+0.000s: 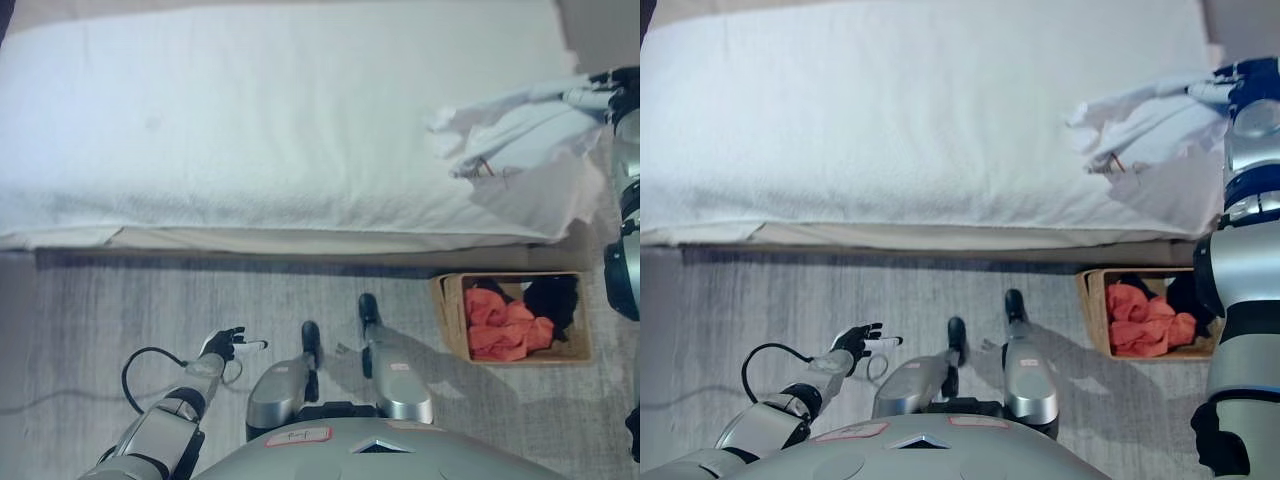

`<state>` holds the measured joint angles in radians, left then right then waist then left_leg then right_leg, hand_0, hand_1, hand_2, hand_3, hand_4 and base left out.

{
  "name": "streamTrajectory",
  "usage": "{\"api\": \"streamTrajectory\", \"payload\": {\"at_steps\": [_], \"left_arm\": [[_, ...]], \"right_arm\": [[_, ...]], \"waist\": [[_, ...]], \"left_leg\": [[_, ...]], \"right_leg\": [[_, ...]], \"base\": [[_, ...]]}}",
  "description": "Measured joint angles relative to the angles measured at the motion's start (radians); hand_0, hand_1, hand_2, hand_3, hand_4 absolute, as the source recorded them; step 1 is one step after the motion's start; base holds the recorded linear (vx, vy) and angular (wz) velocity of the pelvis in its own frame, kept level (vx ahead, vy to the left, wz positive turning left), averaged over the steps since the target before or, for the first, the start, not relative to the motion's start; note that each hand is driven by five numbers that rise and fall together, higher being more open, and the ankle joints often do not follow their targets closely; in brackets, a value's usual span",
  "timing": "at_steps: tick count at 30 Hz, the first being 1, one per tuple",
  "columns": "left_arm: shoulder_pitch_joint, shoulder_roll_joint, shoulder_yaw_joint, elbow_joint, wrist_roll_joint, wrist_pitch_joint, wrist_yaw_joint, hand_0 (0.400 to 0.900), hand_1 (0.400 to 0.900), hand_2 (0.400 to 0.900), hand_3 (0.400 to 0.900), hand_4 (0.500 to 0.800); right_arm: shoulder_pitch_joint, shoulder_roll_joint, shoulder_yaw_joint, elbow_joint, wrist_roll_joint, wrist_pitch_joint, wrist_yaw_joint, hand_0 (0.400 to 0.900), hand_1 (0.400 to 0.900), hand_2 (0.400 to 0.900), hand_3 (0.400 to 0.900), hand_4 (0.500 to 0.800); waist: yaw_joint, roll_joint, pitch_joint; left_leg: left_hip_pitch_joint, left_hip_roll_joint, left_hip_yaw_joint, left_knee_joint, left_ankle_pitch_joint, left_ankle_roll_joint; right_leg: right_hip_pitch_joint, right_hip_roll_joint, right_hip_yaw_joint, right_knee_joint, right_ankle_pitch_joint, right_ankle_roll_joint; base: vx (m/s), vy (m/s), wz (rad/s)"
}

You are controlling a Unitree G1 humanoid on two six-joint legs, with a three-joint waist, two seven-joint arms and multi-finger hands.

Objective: Put the clothes on the bed into the basket.

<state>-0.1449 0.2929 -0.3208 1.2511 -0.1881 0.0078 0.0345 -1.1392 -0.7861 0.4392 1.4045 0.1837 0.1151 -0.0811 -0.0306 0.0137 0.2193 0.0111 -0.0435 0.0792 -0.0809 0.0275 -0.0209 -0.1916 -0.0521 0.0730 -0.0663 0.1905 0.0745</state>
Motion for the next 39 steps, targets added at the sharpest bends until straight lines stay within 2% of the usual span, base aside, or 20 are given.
{"api": "streamTrajectory", "payload": {"at_steps": [1, 3, 8, 12, 17, 24, 27, 39], "left_arm": [[0.005, 0.001, 0.002, 0.003, 0.004, 0.002, 0.000, 0.900, 0.900, 0.900, 0.900, 0.800], [0.024, 0.002, 0.003, 0.013, 0.020, 0.003, 0.000, 0.900, 0.900, 0.900, 0.900, 0.800], [0.053, 0.004, 0.005, 0.042, 0.029, 0.015, -0.001, 0.900, 0.900, 0.900, 0.900, 0.800], [0.070, 0.004, 0.007, 0.047, 0.038, 0.019, -0.001, 0.900, 0.900, 0.900, 0.900, 0.800], [0.078, 0.004, 0.031, 0.047, 0.056, 0.026, -0.006, 0.900, 0.900, 0.900, 0.900, 0.800], [0.086, 0.010, 0.032, 0.048, 0.057, 0.033, -0.006, 0.900, 0.900, 0.900, 0.900, 0.800], [0.091, 0.012, 0.032, 0.050, 0.057, 0.033, -0.006, 0.900, 0.900, 0.900, 0.900, 0.800], [0.105, 0.013, 0.032, 0.047, 0.057, 0.033, -0.006, 0.900, 0.900, 0.900, 0.900, 0.800]], "right_arm": [[0.015, -0.001, 0.000, 0.000, -0.011, 0.003, 0.005, 0.400, 0.400, 0.400, 0.400, 0.500], [0.051, -0.004, 0.007, 0.003, -0.031, 0.008, 0.017, 0.400, 0.400, 0.400, 0.400, 0.500], [0.103, -0.024, 0.012, 0.003, -0.041, 0.014, 0.036, 0.400, 0.400, 0.400, 0.400, 0.500], [0.141, -0.042, 0.012, 0.008, -0.042, 0.015, 0.045, 0.400, 0.400, 0.400, 0.400, 0.500], [0.206, -0.048, -0.005, 0.010, -0.046, 0.015, 0.063, 0.400, 0.400, 0.400, 0.400, 0.500], [0.251, -0.049, -0.017, 0.034, -0.074, 0.016, 0.072, 0.400, 0.400, 0.400, 0.400, 0.500], [0.257, -0.050, -0.026, 0.039, -0.078, 0.016, 0.073, 0.400, 0.400, 0.400, 0.400, 0.500], [0.306, -0.058, -0.056, 0.048, -0.078, 0.033, 0.073, 0.400, 0.400, 0.400, 0.400, 0.500]], "waist": [[0.005, -0.003, -0.008], [-0.019, -0.010, -0.051], [-0.047, -0.018, -0.083], [-0.058, -0.021, -0.092], [-0.079, -0.021, -0.102], [-0.086, -0.010, -0.114], [-0.105, -0.002, -0.119], [-0.107, 0.030, -0.139]], "left_leg": [[0.016, 0.003, 0.013, 0.000, -0.005, 0.002], [0.028, 0.005, 0.039, -0.001, -0.019, 0.007], [0.065, 0.008, 0.099, -0.001, -0.031, 0.010], [0.084, 0.008, 0.139, -0.002, -0.038, 0.012], [0.100, 0.008, 0.159, -0.002, -0.043, 0.017], [0.114, 0.008, 0.193, -0.011, -0.053, 0.027], [0.115, 0.008, 0.195, -0.012, -0.054, 0.028], [0.128, 0.005, 0.239, -0.005, -0.064, 0.025]], "right_leg": [[0.015, 0.004, 0.011, -0.004, 0.000, 0.000], [0.020, 0.012, 0.034, -0.015, -0.001, 0.007], [0.036, 0.026, 0.087, -0.019, 0.005, 0.017], [0.040, 0.028, 0.094, -0.019, 0.004, 0.017], [0.047, 0.033, 0.106, -0.019, 0.003, 0.016], [0.047, 0.036, 0.114, -0.019, 0.003, 0.016], [0.047, 0.036, 0.113, -0.019, 0.003, 0.016], [0.043, 0.042, 0.144, -0.019, 0.009, 0.025]], "base": [[0.02, 0.051, -0.44], [0.01, 0.062, -0.51], [-0.01, 0.028, -0.35], [-0.02, 0.014, -0.25], [-0.01, 0.014, -0.17], [-0.03, 0.011, -0.10], [-0.01, 0.013, -0.13], [-0.02, 0.011, -0.11]]}}
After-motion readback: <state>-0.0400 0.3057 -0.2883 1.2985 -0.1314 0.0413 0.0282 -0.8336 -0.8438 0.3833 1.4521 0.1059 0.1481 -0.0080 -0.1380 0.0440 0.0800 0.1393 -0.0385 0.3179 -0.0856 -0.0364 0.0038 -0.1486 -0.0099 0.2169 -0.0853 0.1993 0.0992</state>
